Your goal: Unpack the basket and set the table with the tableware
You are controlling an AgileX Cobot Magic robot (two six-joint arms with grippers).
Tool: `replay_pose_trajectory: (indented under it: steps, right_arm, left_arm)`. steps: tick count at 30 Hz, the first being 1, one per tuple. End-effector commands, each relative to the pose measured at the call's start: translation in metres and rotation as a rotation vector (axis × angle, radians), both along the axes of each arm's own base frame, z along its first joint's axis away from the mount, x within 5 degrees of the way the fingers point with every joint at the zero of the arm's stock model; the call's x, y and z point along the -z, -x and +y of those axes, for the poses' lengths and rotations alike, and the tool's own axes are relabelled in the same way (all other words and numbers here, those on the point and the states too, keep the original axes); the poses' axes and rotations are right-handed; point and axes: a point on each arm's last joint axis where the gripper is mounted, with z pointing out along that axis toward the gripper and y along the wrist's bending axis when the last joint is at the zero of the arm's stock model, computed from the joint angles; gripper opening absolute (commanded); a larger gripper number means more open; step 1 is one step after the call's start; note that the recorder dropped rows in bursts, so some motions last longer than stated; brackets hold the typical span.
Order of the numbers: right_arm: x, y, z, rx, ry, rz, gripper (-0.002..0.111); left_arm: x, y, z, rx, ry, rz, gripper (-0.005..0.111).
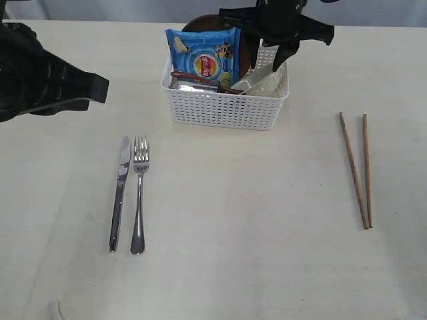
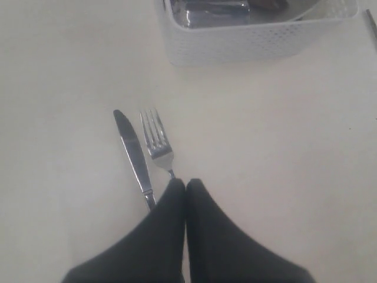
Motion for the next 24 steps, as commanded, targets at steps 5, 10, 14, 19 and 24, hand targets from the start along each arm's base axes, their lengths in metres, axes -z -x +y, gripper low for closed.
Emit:
replay_pose_trajectory:
  steps: [5, 10, 14, 19, 24]
  right_arm:
    - [-0.021, 0.002, -0.006, 0.004, -0.014, -0.051, 0.038]
    - [-0.036, 0.005, -0.01, 0.001, -0.023, -0.082, 0.038]
    - [-0.02, 0.01, -0.012, 0.001, 0.0, -0.029, 0.038]
    - [0.002, 0.015, -0.021, 0.027, 0.021, 0.052, 0.038]
    - [-0.003, 0.013, -0.02, 0.028, 0.011, 0.036, 0.038]
  left_arm:
    - [0.0, 0.001, 0.001, 0.002, 0.004, -0.005, 0.0]
    - [0.0, 0.001, 0.001, 0.002, 0.004, -0.005, 0.0]
    - [0.0, 0.001, 0.001, 0.009, 0.0, -0.008, 0.0]
    - [0.0, 0.001, 0.0, 0.008, 0.004, -0.006, 0.0]
    - [0.0, 0.001, 0.0, 0.008, 0.004, -0.006, 0.0]
